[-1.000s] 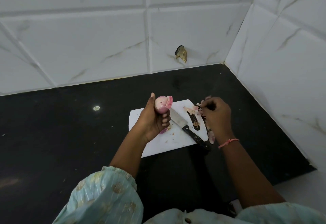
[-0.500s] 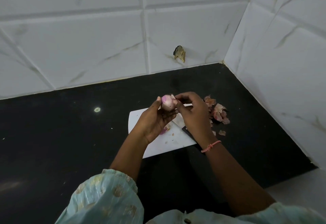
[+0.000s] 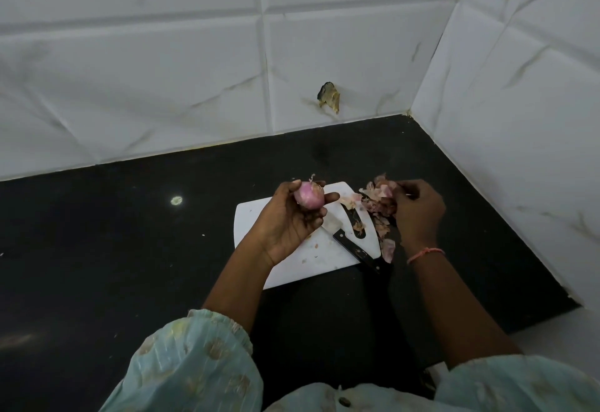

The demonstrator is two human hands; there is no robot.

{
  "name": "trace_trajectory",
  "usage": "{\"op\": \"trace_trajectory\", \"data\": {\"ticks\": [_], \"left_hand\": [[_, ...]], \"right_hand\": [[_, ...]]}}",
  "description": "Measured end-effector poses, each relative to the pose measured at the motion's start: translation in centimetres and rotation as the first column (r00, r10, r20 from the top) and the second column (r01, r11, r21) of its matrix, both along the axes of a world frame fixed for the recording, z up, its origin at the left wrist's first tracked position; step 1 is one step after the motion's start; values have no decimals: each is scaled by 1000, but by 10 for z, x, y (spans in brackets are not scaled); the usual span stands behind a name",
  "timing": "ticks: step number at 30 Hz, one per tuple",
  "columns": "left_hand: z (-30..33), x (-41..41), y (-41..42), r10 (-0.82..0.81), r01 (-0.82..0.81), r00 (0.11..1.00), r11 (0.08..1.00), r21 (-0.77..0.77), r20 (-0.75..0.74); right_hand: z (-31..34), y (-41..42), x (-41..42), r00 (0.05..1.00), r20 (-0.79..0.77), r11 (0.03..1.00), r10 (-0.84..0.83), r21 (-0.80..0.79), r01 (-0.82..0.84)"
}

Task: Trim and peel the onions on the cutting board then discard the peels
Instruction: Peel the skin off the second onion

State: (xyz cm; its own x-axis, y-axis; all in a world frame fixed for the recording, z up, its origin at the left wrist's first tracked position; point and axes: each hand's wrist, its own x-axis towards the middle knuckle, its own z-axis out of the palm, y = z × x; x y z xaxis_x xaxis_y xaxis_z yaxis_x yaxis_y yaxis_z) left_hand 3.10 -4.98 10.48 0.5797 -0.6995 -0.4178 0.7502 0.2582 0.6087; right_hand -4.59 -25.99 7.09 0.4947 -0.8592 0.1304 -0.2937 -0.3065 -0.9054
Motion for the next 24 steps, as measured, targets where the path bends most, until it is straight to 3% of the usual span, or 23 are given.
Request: {"op": "trace_trajectory", "data": {"ticks": [4,8,13,16,24], "left_hand": [[-2,0,-1,-10,9,1000,1000,-24,-20],[-4,-1,-4,-17,17,1000,1000,-24,-22],[-5,-1,-8,9,-9,1000,1000,-11,11],[-5,-3,-10,41,-40,998,999,-10,56],[-10,-5,-9,114,-119,989,992,39,95]], "right_hand": [[-11,-11,-5,990,-132,997,51,-46,-57],[-1,1,-6,994,-6,966,112,-235,-110],[32,49,3,902,144,908,406,-175,-381],[37,76,8,799,91,796,594,-204,-569],[22,88,15,818,152,830,554,-169,-531]]}}
